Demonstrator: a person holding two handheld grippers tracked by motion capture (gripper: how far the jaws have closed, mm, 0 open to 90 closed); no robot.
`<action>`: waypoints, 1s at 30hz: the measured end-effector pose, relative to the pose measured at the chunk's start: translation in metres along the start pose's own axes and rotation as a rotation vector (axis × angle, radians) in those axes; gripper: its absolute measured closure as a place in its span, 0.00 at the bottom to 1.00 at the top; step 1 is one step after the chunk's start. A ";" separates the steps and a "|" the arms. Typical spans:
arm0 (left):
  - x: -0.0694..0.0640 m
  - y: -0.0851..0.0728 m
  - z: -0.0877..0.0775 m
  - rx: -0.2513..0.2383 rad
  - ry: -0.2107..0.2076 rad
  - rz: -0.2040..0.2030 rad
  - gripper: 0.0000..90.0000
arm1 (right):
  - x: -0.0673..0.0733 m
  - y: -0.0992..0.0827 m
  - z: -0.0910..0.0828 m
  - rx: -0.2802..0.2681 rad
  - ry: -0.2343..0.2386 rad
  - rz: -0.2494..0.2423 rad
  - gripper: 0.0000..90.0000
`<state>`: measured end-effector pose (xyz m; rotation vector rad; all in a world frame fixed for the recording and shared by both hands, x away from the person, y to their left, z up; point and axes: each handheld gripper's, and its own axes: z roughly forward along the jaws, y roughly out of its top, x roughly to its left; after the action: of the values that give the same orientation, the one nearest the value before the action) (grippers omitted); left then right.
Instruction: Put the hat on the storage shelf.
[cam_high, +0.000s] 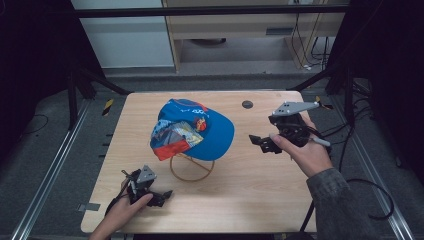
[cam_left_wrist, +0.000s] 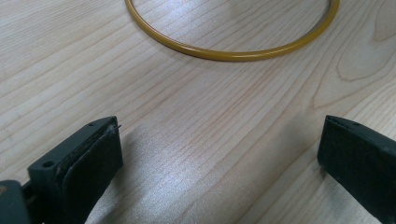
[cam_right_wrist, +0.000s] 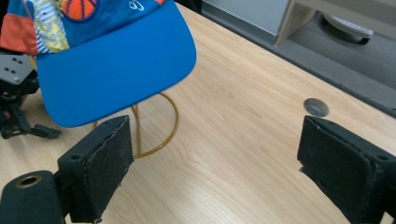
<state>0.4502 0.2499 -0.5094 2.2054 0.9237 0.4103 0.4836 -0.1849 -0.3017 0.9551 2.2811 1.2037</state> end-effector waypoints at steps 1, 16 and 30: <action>0.000 0.000 0.000 0.000 0.000 0.000 0.00 | 0.000 -0.003 0.001 -0.001 0.005 0.002 0.12; 0.000 0.000 0.000 0.000 0.000 -0.001 0.00 | -0.019 -0.066 0.013 0.037 -0.026 0.101 0.12; 0.000 0.000 0.000 0.000 0.000 0.000 0.00 | -0.021 -0.096 0.030 0.079 -0.040 0.119 0.13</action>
<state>0.4501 0.2499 -0.5094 2.2055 0.9236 0.4102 0.4793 -0.2213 -0.3984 1.1488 2.2834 1.1376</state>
